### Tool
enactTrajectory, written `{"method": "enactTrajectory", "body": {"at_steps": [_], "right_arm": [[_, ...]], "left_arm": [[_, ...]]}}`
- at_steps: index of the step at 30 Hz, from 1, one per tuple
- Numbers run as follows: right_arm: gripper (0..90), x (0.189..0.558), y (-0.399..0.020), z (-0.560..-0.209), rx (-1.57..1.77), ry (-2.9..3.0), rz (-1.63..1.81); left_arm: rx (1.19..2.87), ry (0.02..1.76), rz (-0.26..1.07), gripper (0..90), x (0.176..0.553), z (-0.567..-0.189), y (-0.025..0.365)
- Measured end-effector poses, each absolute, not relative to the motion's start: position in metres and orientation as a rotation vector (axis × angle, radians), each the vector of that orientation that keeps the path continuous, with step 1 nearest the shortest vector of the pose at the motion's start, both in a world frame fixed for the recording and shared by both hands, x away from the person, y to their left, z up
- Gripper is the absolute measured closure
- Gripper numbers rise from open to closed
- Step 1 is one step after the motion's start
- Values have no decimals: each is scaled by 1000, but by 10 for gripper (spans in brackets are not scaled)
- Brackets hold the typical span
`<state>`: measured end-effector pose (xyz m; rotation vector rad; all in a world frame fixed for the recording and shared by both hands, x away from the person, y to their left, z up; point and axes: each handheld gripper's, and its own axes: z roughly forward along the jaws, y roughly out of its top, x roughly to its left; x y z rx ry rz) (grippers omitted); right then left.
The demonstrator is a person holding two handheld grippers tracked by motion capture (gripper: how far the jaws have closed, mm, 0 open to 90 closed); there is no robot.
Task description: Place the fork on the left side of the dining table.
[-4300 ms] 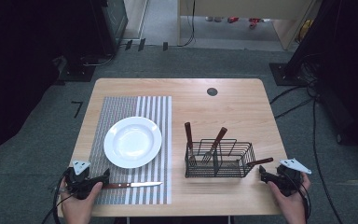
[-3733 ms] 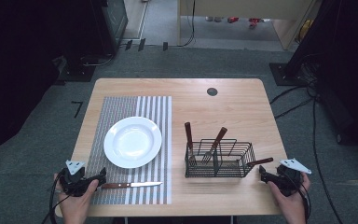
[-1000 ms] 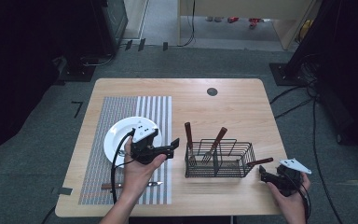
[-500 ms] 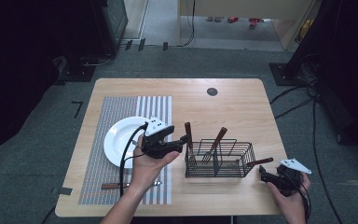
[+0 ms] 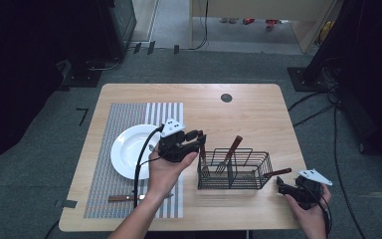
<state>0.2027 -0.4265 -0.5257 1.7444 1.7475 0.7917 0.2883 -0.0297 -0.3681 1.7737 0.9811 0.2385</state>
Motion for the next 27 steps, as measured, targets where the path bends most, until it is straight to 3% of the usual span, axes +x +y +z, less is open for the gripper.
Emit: {"method": "enactTrajectory", "body": {"at_steps": [6,19,27], "right_arm": [[133,203,-426,-526,1745,1747,792],[136,203,-426,-526,1742,1749,793],[136,203,-426,-526,1742,1749,793]], "left_arm": [[1773,929,214,819,287,-362,-29],[1716,864,181,826,281,-344,-18],[1584,835,176,826,274,-330,-6]]}}
